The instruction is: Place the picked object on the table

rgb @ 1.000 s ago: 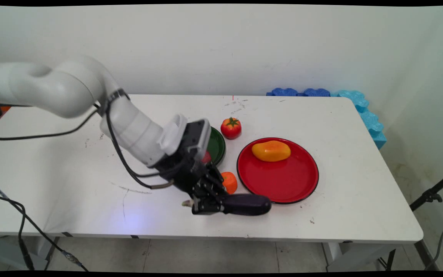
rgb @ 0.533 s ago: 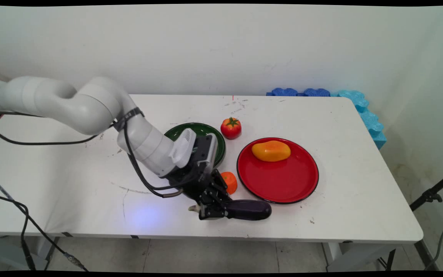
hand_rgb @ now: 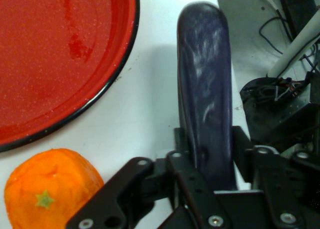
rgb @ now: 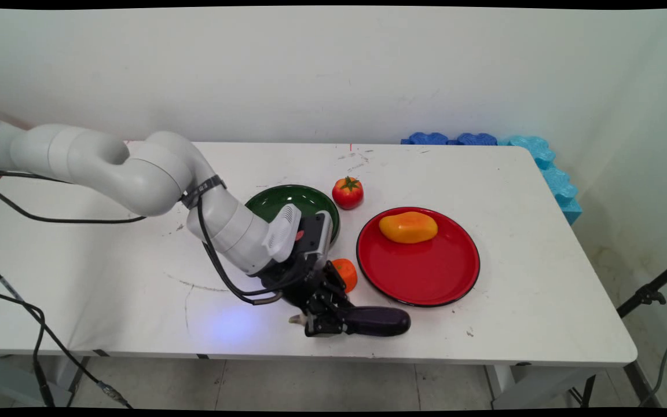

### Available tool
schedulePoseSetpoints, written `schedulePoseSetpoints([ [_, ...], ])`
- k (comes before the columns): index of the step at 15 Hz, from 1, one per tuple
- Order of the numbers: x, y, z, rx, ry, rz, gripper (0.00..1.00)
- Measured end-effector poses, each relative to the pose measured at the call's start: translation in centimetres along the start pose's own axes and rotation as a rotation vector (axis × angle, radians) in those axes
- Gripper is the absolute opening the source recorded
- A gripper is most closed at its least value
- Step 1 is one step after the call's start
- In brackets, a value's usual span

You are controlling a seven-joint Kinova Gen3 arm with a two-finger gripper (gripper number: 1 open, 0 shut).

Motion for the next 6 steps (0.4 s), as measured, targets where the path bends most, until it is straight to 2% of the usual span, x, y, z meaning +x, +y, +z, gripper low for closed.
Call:
schedulePoseSetpoints([
  [1,0.01,-0.03,0.06,0.001,0.001,-0.002,1.00],
  [6,0.66,-0.30,-0.27,0.012,0.033,-0.022,1.00],
])
